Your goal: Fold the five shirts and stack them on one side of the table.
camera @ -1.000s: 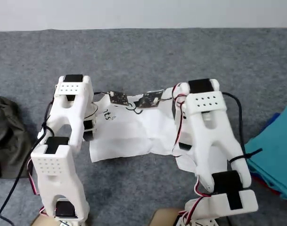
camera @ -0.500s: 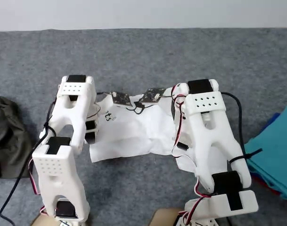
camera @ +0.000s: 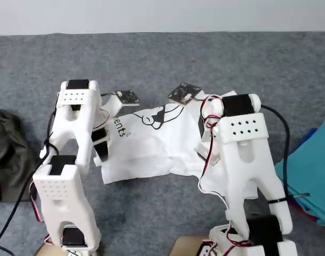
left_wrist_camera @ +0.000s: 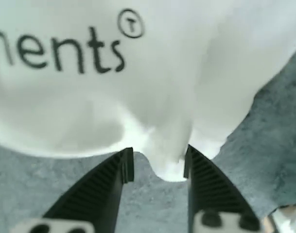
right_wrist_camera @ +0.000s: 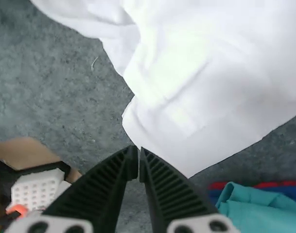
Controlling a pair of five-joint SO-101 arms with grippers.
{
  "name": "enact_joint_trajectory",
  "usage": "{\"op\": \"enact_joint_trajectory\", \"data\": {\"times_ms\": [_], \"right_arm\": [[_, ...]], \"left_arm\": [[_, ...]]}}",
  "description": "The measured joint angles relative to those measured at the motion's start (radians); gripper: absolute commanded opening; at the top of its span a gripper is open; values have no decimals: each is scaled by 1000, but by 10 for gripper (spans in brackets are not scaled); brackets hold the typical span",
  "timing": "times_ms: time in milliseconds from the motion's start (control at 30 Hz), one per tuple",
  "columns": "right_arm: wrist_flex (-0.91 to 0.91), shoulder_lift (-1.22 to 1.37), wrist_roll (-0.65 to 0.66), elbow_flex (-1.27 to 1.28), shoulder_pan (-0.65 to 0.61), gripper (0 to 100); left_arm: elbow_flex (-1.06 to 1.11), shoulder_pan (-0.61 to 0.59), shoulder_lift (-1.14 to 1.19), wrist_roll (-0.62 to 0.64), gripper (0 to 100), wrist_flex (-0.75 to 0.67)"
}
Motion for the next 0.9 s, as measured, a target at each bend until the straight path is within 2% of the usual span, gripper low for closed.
{"op": "enact_joint_trajectory", "data": {"times_ms": [100, 300, 433, 567, 733, 800, 900], "right_arm": [[0, -5, -87, 0, 11, 16], [0, -26, -215, 0, 114, 16], [0, -35, -301, 31, 173, 16], [0, -28, -442, 69, 173, 16], [-17, 43, -667, 69, 181, 17], [-35, 71, -700, 72, 184, 37], [-57, 114, -703, 72, 203, 121]], "left_arm": [[0, 0, -72, 74, 173, 0], [11, -8, -261, 224, 169, 0], [52, -43, -367, 330, 115, 0], [55, -120, -450, 466, 50, 0], [58, -256, -548, 563, 47, 0], [64, -302, -580, 586, 47, 0], [64, -358, -611, 595, 47, 3]]}}
